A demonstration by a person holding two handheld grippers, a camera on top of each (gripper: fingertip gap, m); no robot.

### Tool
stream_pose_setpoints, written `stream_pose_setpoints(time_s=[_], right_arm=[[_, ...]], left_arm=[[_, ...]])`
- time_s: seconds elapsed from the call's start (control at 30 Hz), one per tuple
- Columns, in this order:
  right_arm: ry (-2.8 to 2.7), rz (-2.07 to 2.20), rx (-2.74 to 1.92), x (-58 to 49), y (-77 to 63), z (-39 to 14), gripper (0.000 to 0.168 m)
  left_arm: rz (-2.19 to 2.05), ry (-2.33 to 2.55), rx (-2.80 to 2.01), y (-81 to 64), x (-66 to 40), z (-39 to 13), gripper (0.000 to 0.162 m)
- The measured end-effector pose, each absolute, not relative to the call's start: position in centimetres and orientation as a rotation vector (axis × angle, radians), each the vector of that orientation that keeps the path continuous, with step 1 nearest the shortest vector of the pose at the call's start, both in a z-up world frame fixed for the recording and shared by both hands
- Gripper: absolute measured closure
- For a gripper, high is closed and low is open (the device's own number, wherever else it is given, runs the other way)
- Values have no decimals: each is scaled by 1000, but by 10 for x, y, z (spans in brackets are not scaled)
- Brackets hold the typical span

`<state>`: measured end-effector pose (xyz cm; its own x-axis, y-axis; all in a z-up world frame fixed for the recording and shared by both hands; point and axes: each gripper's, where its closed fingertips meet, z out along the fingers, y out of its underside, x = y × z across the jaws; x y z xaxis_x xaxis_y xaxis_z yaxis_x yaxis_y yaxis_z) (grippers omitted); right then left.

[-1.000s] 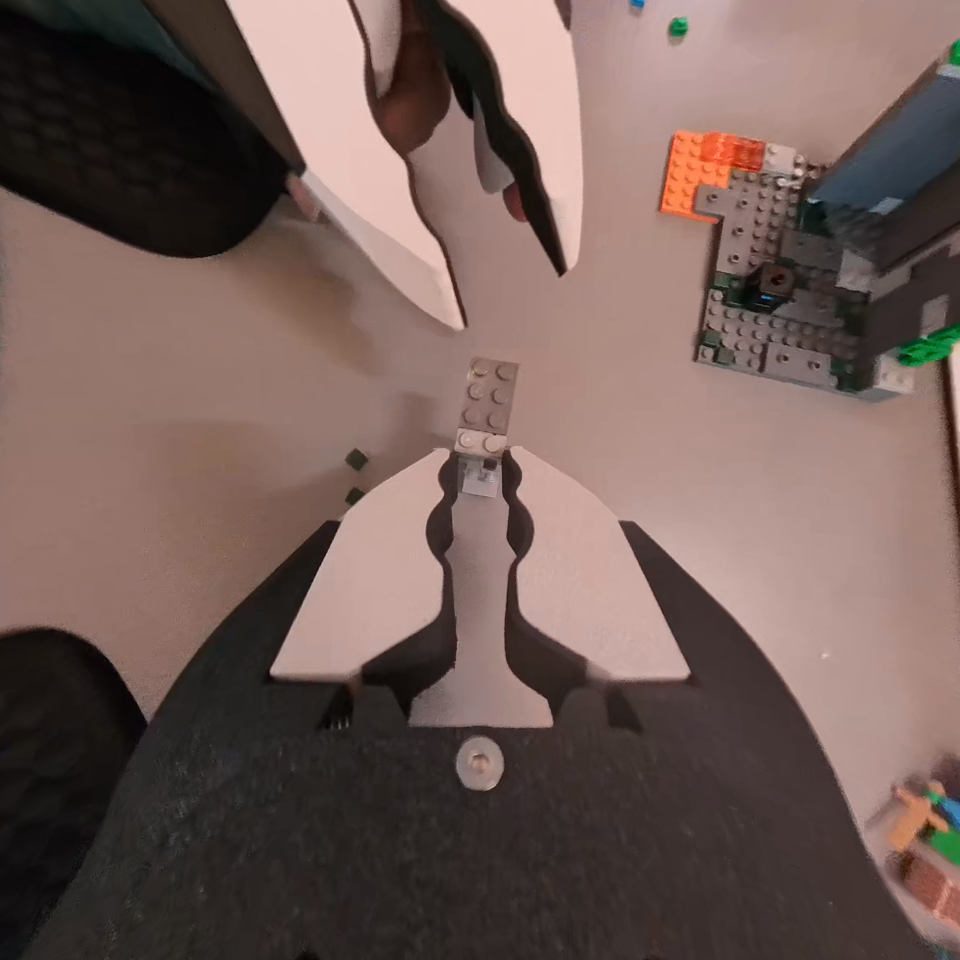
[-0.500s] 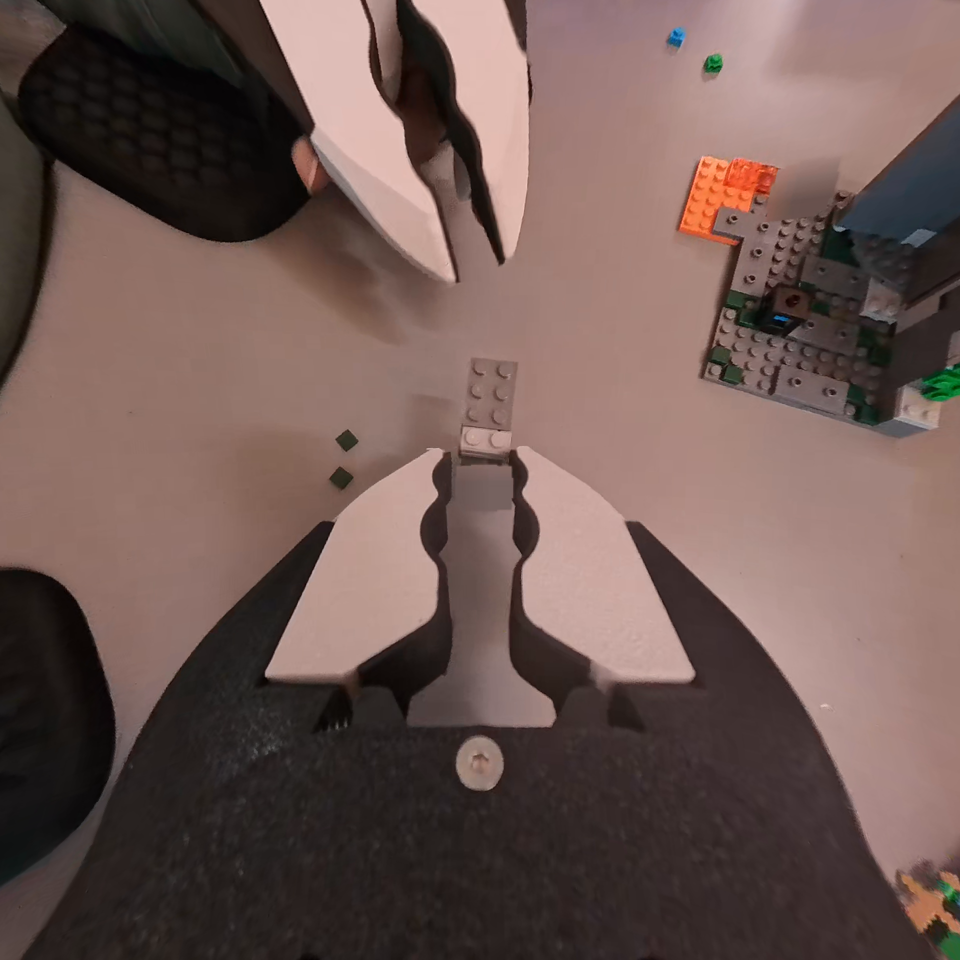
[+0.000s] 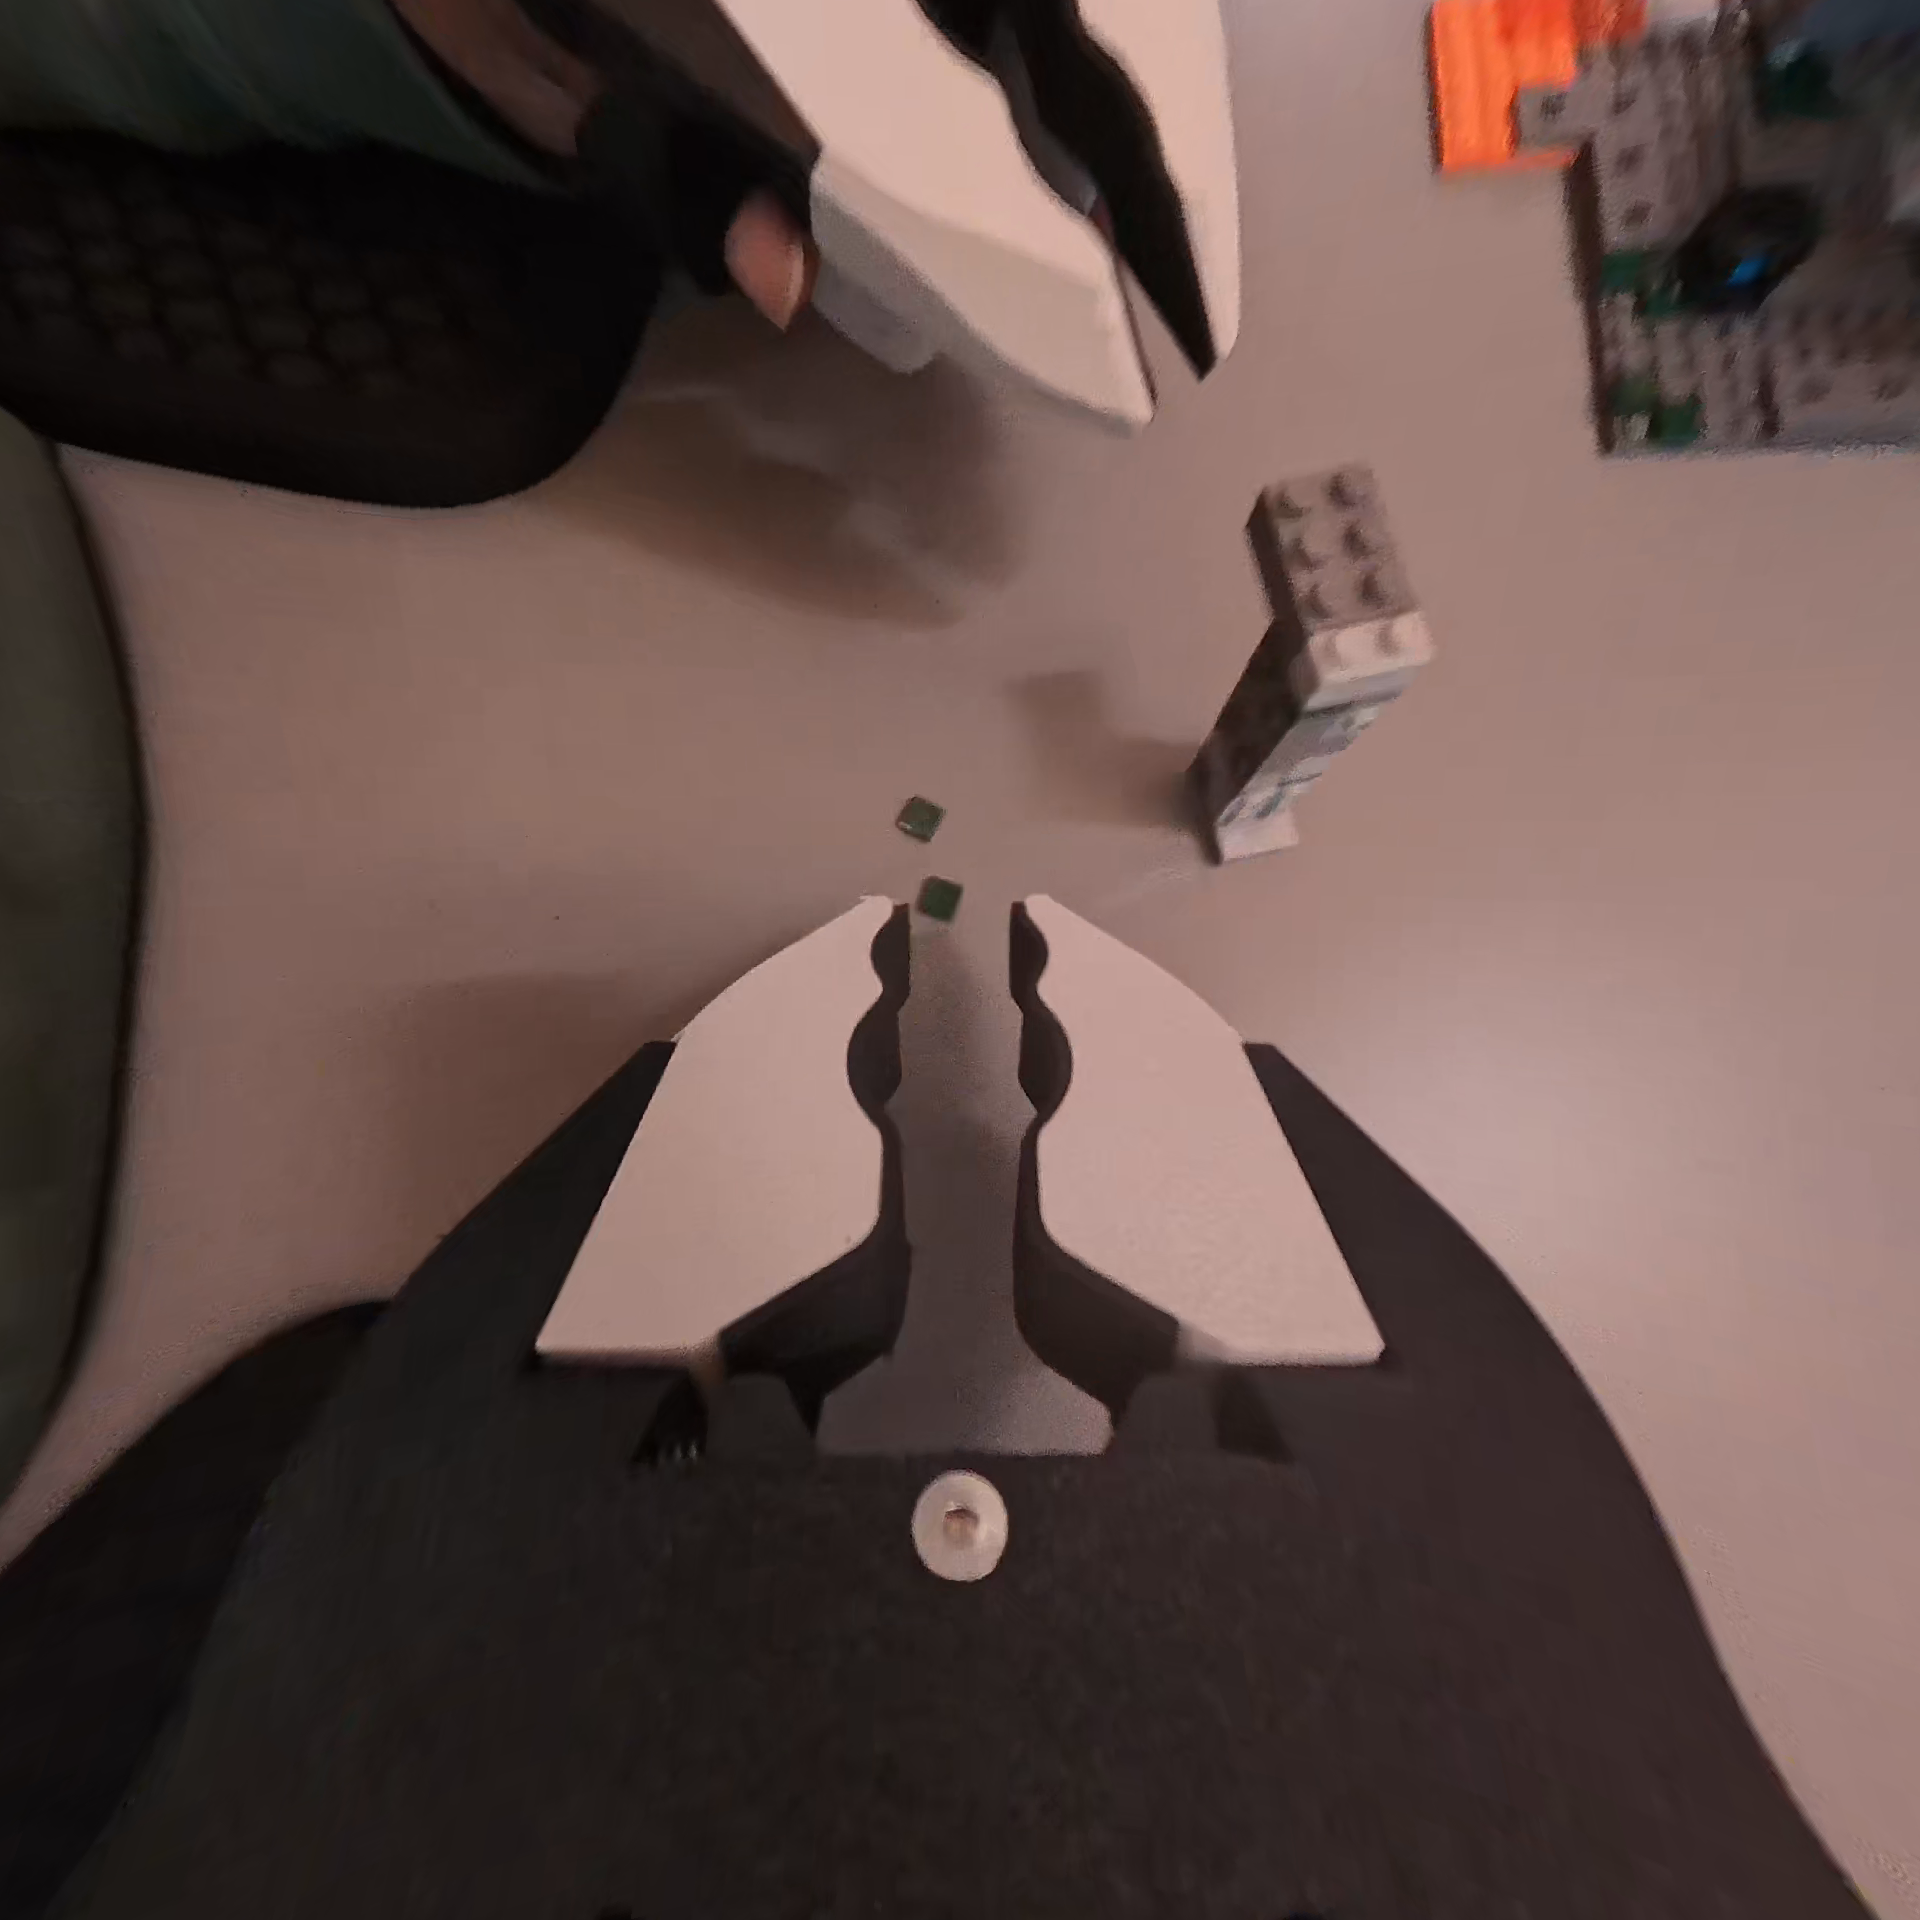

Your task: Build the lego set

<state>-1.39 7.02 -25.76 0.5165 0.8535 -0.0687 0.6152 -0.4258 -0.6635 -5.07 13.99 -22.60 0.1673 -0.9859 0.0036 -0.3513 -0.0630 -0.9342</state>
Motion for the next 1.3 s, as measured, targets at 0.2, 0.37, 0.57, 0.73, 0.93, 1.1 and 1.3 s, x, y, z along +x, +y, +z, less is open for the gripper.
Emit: stream_pose_setpoints(time_s=[0.2,0.37,0.57,0.73,0.93,1.1,1.3], right_arm=[[-1128,441,-2313,-20,64,-280,147],[-1125,420,-2339,-27,68,-287,150],[-1123,377,-2359,-24,71,-288,156],[-1117,347,-2346,-26,72,-288,155],[-1136,324,-2306,-28,70,-288,161],[-1151,287,-2266,-28,70,-288,161],[-1152,297,-2232,-23,70,-284,161]], left_arm=[[-919,1328,-1554,140,-53,-224,154],[-921,1306,-1559,151,-62,-223,155],[-944,1271,-1575,157,-66,-220,156],[-923,1328,-1563,149,-63,-226,156],[-938,1327,-1592,150,-63,-231,156],[-927,1351,-1548,145,-62,-227,159],[-930,1369,-1460,133,-59,-217,159]])
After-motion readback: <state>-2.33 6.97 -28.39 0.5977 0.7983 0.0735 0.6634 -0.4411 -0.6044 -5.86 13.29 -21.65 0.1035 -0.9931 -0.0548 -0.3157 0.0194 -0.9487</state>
